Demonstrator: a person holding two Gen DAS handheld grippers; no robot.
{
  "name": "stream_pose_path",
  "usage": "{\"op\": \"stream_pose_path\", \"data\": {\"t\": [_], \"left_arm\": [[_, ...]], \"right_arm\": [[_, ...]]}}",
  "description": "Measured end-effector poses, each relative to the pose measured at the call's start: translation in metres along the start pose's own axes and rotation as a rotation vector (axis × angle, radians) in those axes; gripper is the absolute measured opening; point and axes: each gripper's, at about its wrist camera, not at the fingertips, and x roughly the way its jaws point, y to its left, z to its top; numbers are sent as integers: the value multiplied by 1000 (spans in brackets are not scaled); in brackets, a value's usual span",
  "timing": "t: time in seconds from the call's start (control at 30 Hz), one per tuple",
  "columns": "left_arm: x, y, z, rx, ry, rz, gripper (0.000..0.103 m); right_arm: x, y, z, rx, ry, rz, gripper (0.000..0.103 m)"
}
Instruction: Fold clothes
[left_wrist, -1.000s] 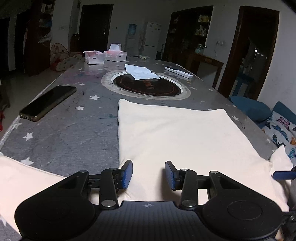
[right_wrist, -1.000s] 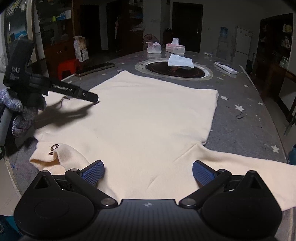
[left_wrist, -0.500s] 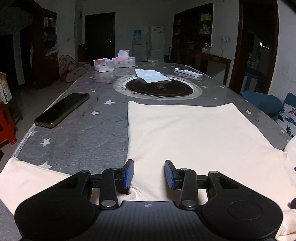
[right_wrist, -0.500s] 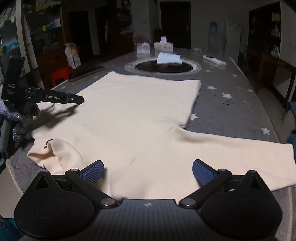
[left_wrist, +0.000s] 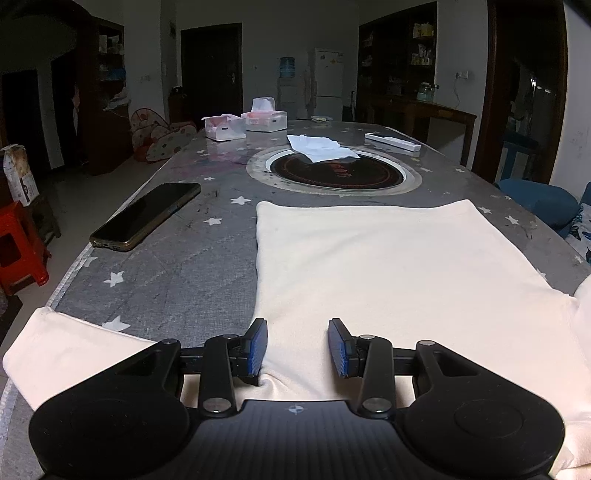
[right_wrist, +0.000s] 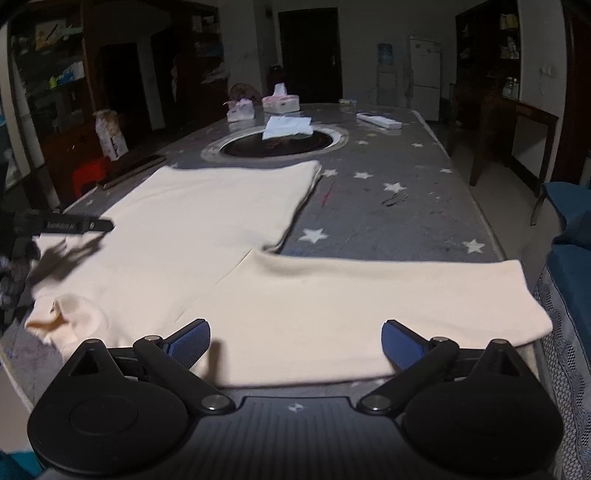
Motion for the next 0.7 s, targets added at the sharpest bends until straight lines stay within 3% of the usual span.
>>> {"op": "stream_pose_path", "data": {"t": [0.27, 0.53, 0.7], "left_arm": [[0, -1, 4, -16, 16, 6, 42], [-19, -19, 7, -11, 7, -56, 58], [-33, -40, 5, 0, 3, -117, 69]], "right_arm": [[10, -12, 13, 31, 2, -11, 98], [4, -19, 2, 65, 4, -51, 97], [-5, -25, -3, 78, -3, -76, 88]]}}
